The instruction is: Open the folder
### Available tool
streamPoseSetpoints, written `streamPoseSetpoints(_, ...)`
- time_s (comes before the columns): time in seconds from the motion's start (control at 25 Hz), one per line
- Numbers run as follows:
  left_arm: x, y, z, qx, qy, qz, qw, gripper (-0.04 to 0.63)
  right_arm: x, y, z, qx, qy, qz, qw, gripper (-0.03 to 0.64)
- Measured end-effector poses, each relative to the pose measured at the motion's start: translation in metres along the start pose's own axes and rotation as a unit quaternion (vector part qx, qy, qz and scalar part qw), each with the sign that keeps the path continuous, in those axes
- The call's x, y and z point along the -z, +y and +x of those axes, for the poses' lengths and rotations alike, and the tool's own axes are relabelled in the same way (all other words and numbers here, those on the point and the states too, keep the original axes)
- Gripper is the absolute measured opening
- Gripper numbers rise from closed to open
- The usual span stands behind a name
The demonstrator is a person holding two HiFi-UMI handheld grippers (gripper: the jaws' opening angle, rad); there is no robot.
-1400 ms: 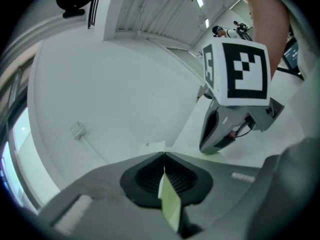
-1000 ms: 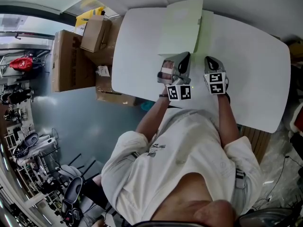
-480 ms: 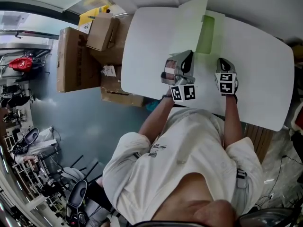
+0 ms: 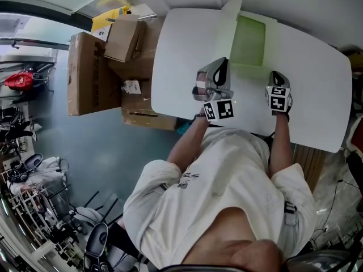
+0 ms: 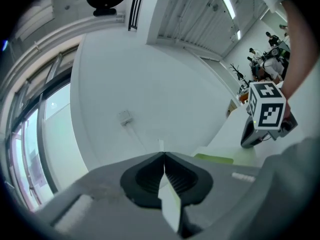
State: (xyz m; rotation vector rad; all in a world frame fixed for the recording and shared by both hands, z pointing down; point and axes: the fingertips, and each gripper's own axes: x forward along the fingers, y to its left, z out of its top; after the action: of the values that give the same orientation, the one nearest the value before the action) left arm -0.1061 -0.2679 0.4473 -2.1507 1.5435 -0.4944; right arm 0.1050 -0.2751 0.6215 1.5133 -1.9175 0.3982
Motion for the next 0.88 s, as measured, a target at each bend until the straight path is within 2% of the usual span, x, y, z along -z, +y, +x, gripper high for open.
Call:
streamPoseSetpoints(0.32,0.021,0.036,-0.006,-0.021,0.006,-0.027,0.9994,0.008,0.001,0.0,-0.003,0.031,0.046,-0.024,0.998,0.0)
streamPoseSetpoints(0.48,0.029,0.044,-0.01,-0.02,0.005,-0.037,0.9991,0.008,-0.014,0.012,-0.005,0.039,0.036,-0.028,0.998,0.0)
streamPoseSetpoints(0.6,0.031,0.044,-0.009,-0.012,0.001,-0.045,0.9989,0.008,-0.034,0.029,-0.003,0.032,0.016,-0.042,0.998,0.0)
streamPoseSetpoints(0.72,0.035,0.047,-0.011,-0.007,-0.002,-0.07,0.9975,0.008,-0.053,0.053,0.0,0.02,-0.002,-0.057,0.998,0.0)
streamPoseSetpoints(0.88,0.044,0.062,-0.013,-0.012,0.001,-0.081,0.9967,0.008,-0.073,0.099,0.004,-0.022,-0.022,-0.061,0.998,0.0)
